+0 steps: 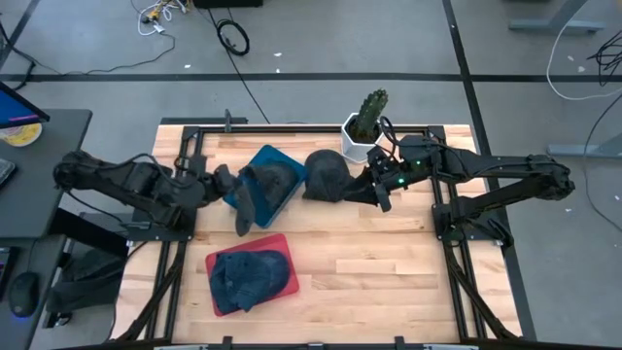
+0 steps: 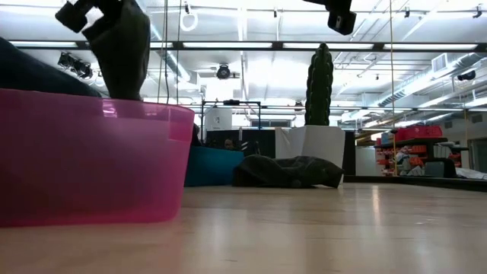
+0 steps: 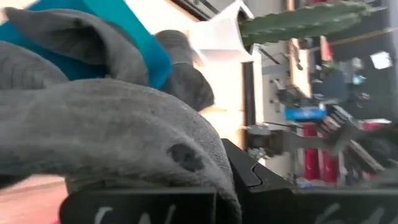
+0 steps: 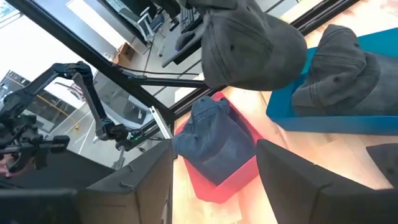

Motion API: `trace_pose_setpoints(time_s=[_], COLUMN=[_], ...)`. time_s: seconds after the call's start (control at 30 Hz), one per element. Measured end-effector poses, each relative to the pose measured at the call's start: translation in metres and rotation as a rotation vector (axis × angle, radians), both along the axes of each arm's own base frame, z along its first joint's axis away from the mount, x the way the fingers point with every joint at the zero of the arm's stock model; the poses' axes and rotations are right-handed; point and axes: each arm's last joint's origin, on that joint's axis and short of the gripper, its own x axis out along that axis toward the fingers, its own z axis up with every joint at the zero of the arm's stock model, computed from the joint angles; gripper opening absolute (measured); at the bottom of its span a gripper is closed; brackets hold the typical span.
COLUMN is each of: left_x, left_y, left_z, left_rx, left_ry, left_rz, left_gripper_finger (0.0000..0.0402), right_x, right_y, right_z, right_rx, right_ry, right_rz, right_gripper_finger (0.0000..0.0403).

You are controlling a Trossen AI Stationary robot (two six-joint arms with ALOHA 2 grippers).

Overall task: Pick & Place hat
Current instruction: Put the right black cap into the blue bin

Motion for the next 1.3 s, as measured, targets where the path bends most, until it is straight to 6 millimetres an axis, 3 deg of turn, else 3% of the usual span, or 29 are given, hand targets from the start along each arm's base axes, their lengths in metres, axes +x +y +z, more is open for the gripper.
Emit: trace_pose_setpoints(time_s=[0.43,0.63,0.9,1.3], left_x=[0.034,0.045,0.050,0.068], left_y=[-0.001,0.004,0.018,0.023], left_z=[-0.050,-0.054,-0.058,-0.073], left_rx=[-0.031,-0.002,0.067,0.011], left_ry=[0.118,0.058,0.128,0.188], left_rz=[0.154,0.183,0.218,0.191], left_gripper_finger=[0.0002,0.0002,0.0002,0.0002], right_x=[0.000,0.000,0.000,0.000], right_y=[-0.002,-0.002,-0.002,-0.002], right_z=[0.000,0.000,0.000,0.000], right_rx=[-0.015,-0.011,-0.012,-0.013], right_ry=[0.000,0.001,0.000,0.000], right_rz=[-0.028,-0.029,-0.029,-0.028], right_gripper_finger=[0.0231,0.0231,0.0231,0.0231])
